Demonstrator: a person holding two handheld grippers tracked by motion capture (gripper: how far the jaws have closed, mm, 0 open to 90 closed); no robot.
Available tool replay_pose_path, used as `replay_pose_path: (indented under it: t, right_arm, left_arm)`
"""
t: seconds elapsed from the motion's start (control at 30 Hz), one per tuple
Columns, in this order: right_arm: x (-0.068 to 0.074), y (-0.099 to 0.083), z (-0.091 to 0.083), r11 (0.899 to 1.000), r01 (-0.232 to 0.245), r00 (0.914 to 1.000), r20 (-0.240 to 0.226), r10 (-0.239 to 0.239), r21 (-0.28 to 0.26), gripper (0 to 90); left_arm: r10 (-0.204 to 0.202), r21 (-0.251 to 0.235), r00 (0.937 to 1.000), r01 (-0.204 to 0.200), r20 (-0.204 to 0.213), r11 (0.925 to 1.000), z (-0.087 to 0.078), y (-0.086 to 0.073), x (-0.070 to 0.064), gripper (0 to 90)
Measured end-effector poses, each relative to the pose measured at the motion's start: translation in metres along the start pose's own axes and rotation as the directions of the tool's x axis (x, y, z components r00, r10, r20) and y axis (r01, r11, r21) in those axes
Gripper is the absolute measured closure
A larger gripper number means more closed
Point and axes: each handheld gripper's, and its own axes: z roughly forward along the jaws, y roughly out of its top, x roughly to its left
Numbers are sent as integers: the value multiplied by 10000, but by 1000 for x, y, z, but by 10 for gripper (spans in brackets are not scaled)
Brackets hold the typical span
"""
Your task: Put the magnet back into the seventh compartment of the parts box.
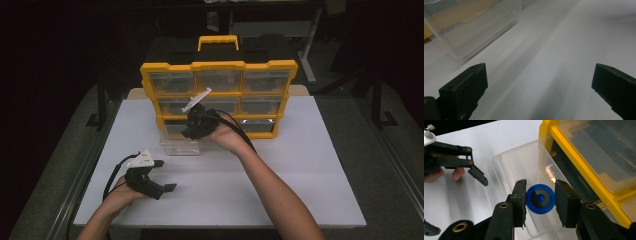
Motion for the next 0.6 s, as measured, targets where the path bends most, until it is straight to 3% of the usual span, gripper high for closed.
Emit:
replay_pose_path:
  t: [0.6]
  right_arm:
    - [1,7,20,9993,179,9998,21,-180,327,610]
  left_arm:
    - [-25,14,10000,25,56,10000,0,0,0,2]
